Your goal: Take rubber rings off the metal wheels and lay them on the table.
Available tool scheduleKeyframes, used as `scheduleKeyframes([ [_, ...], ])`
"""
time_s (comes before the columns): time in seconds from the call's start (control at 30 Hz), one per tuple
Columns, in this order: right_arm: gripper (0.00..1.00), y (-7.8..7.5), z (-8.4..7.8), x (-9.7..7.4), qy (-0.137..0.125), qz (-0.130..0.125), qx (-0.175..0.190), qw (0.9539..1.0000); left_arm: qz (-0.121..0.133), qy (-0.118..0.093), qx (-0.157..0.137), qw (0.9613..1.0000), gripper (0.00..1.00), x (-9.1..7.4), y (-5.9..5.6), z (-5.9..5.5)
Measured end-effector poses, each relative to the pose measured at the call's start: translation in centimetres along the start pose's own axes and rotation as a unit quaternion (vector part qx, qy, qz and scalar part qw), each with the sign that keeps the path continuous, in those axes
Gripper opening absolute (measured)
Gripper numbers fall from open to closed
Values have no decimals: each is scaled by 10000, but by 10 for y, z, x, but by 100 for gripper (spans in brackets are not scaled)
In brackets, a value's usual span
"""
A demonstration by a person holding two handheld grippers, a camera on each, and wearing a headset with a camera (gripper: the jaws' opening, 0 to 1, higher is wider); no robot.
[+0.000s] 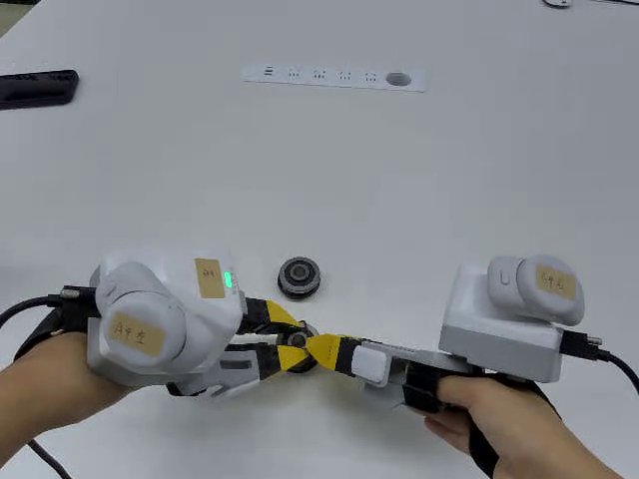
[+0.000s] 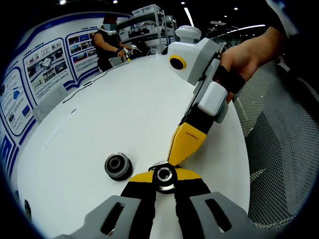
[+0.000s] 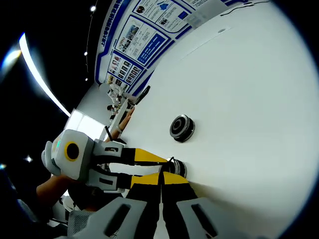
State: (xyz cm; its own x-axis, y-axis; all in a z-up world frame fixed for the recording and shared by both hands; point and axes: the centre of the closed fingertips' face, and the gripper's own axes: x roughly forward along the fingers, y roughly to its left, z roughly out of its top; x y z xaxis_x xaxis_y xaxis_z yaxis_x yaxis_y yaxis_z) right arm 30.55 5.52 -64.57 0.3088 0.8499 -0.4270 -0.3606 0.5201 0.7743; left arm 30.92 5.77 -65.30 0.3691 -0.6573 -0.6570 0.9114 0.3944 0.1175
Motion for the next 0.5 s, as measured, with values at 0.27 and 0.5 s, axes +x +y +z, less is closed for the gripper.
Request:
scheduleKeyframes([
  [0.27,1,-3,0,1,-5,-90,-18,10000,17,51,-37,10000,14,0,0,0],
  [0.5,1,-3,-1,2,15,-174,-180,9997,53,238,138,9996,17,-6,2,-3],
])
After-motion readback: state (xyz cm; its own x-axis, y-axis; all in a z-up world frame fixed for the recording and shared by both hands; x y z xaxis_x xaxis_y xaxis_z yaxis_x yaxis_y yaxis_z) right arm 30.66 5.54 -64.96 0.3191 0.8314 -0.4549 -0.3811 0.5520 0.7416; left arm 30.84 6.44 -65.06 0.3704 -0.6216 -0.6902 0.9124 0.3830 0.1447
